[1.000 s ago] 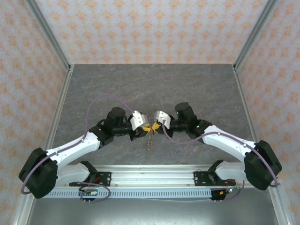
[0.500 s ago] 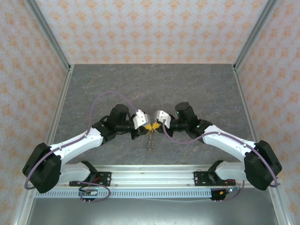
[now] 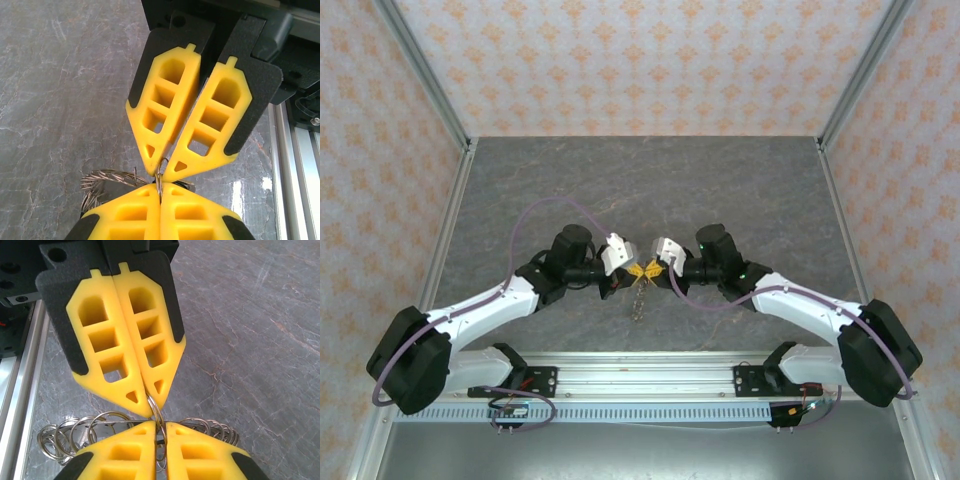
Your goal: Put the keys on the keyring
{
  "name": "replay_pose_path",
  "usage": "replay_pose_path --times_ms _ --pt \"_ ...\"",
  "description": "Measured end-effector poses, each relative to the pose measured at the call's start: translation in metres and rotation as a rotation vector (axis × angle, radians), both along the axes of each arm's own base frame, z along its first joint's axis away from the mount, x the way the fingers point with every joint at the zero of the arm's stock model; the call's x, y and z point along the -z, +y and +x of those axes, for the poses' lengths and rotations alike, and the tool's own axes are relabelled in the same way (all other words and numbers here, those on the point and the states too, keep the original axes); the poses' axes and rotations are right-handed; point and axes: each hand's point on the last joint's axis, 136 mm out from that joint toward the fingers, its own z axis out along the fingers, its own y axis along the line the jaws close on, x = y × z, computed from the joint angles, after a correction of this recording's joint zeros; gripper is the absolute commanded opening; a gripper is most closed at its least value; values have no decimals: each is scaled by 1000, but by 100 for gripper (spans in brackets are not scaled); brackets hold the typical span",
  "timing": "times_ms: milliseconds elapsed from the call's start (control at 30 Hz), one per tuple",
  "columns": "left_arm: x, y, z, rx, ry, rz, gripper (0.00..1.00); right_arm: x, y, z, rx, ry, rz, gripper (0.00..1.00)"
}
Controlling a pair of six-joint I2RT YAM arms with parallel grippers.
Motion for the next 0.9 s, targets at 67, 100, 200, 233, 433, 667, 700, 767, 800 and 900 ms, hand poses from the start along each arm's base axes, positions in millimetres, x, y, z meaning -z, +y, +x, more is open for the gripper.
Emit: replay_pose_path --times_ms 67,100,200,233,433,667,700,767,800,900 --pt "-2 0 0 -1 8 -10 0 -2 1 0 1 3 11 12" --pt "-2 0 0 -4 10 -16 0 -3 1 0 2 3 16 12" --pt "-4 1 -2 -11 13 -34 0 -4 2 1 6 4 34 15" --pt "-5 2 -2 -13 17 -40 0 -3 1 1 7 8 39 15" --pt "-6 2 -4 -14 34 -69 0 -5 2 -1 -7 23 71 6" --pt "-7 4 -6 -14 25 -64 6 -7 3 -3 -19 45 87 0" --pt "-7 4 -6 -13 24 -60 7 -7 3 -3 -22 47 88 0" --pt "-6 5 -7 -11 15 -51 10 -7 3 -5 -26 51 87 0" --pt "-6 5 -7 -10 11 -47 11 -7 3 -5 -27 52 87 0" --pt "-4 6 -7 -8 11 -34 12 -6 2 -6 -27 61 80 0"
